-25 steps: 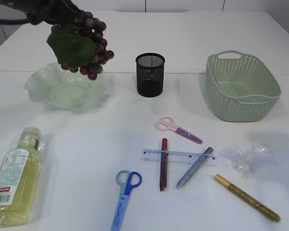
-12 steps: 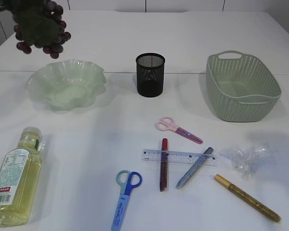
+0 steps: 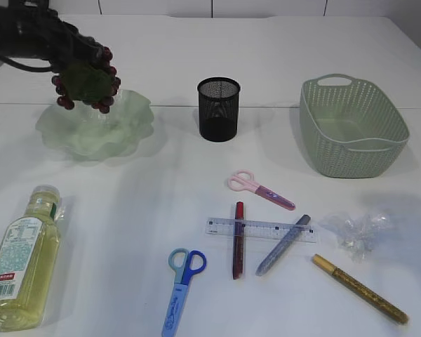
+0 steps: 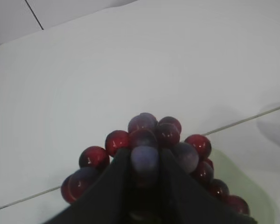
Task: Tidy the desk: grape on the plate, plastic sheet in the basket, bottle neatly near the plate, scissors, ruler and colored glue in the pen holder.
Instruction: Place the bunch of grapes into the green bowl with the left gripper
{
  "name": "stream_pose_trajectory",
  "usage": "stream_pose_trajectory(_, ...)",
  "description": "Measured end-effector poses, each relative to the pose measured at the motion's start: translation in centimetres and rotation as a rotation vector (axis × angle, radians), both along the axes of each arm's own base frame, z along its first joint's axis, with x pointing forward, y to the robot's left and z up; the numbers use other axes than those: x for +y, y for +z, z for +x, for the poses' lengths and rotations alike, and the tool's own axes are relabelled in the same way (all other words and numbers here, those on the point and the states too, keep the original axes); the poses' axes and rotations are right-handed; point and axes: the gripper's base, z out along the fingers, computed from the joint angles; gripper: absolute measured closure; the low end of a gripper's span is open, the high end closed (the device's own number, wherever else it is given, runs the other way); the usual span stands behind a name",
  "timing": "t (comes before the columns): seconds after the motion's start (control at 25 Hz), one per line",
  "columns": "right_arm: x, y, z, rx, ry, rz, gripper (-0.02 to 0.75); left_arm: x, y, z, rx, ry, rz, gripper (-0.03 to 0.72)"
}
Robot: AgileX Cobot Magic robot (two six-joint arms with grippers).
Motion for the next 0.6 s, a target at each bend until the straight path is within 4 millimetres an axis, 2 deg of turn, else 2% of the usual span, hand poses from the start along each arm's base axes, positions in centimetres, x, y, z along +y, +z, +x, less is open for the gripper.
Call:
stream_pose_trajectory(0.08,0.0,0.0,0.0,0.000,0.000,0.000,0.155,0.0,-1.4,0.4,0.022,0.015,-0.022,0.546)
stream_pose_trajectory(0.16,0.0,0.0,0.0,0.000,0.000,0.000,0.155,-0.1,-2.3,0.6,0.046,0.026,-0.040,0.505)
stream_pose_trajectory(0.36,0.0,0.0,0.0,0.000,0.000,0.000,0.155,0.0,-2.4,0.8,0.032,0.040,-0.059,0.267)
stream_pose_trajectory(0.4,0.0,0.0,0.0,0.000,0.000,0.000,0.155,0.0,-2.3,0.9,0.029,0.040,-0.060,0.241)
stream_pose_trajectory(0.48,0.0,0.0,0.0,0.000,0.000,0.000,0.155,0.0,-2.3,0.9,0.028,0.040,-0.060,0.209)
stream_pose_trajectory(0.6,0.0,0.0,0.0,0.000,0.000,0.000,0.155,-0.1,-2.2,0.6,0.063,0.032,-0.058,0.204)
